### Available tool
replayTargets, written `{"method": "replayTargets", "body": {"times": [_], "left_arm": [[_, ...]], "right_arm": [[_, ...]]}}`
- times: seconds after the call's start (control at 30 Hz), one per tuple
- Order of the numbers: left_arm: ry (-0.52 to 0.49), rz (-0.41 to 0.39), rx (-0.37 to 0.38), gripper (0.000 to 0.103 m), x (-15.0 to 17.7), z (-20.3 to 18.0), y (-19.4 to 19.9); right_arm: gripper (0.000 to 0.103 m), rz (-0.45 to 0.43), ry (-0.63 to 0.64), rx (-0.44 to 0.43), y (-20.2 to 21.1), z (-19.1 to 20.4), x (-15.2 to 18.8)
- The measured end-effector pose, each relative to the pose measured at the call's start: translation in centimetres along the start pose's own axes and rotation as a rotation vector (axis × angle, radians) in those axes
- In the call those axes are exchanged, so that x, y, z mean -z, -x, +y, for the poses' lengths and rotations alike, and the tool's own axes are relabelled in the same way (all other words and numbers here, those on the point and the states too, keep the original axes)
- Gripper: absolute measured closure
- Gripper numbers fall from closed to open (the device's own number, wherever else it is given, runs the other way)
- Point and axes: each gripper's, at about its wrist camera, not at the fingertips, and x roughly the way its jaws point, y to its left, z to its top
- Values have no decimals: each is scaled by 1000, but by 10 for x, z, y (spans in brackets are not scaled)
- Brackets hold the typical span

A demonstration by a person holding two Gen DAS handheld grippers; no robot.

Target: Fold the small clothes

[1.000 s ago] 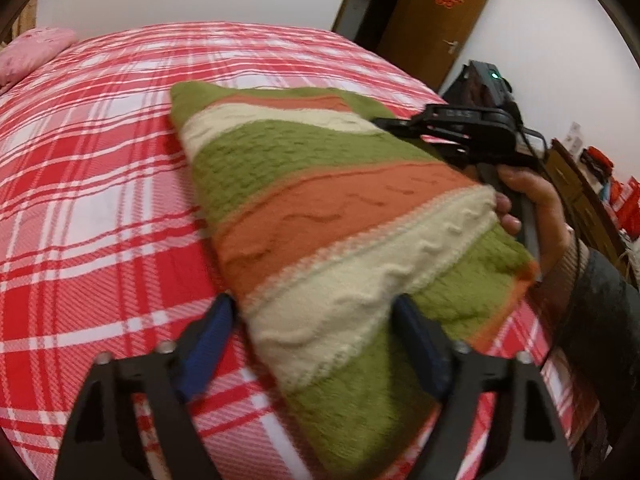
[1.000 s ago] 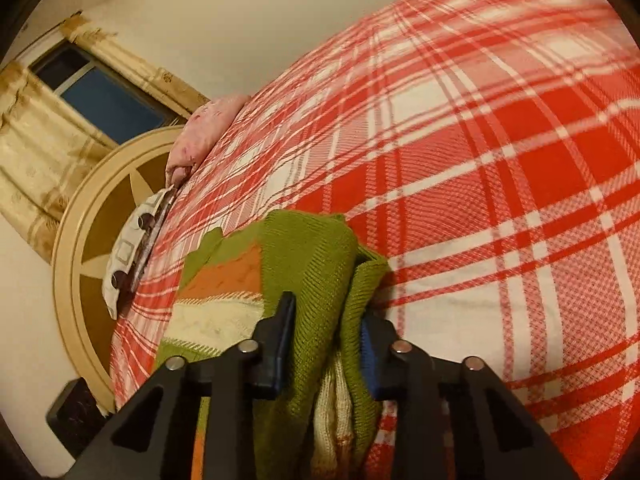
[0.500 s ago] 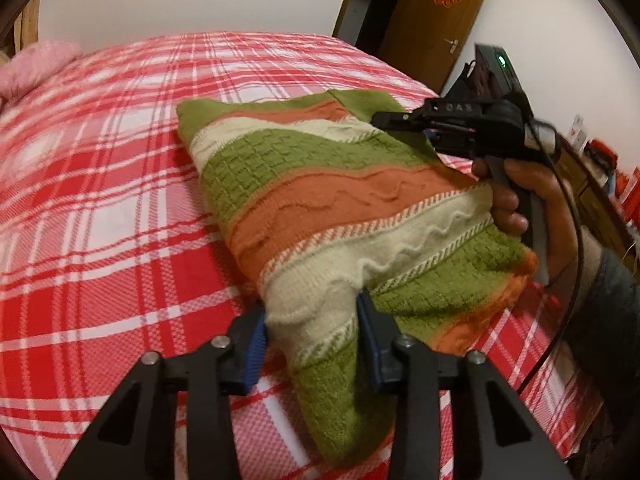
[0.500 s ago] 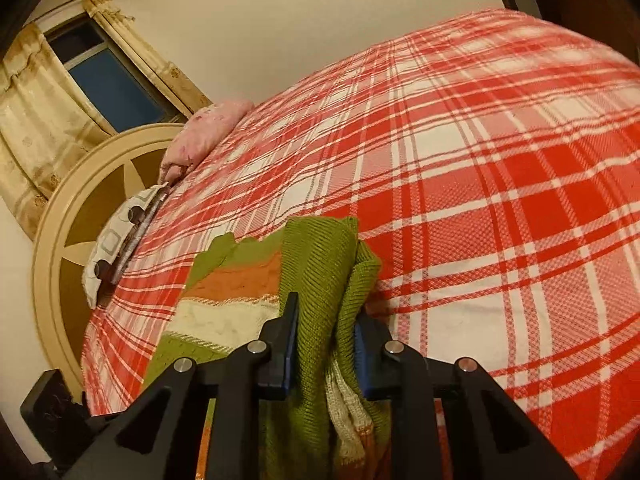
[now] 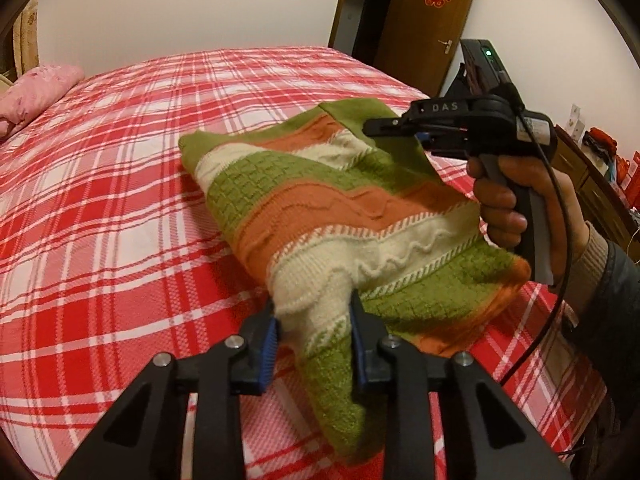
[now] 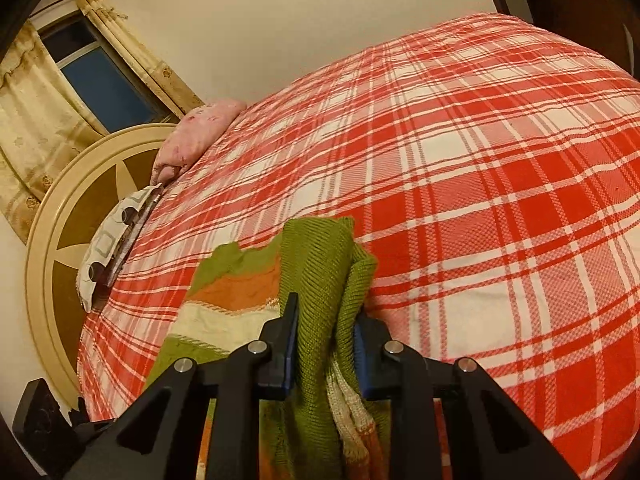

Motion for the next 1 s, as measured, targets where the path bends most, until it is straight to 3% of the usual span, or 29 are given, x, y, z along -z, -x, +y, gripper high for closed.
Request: {"method": "replayTargets", "body": {"times": [0.37, 0.73, 1.0], "left_arm": [[9, -65, -66, 73, 18, 1, 62], [104, -117, -138, 73, 59, 30, 127], [162, -144, -185, 73, 71, 34, 150]], "right_arm": [[80, 3, 19, -89, 9, 62, 19], [80, 38, 84, -212, 1, 159, 45], [80, 79, 120, -270, -16, 216, 69]]}}
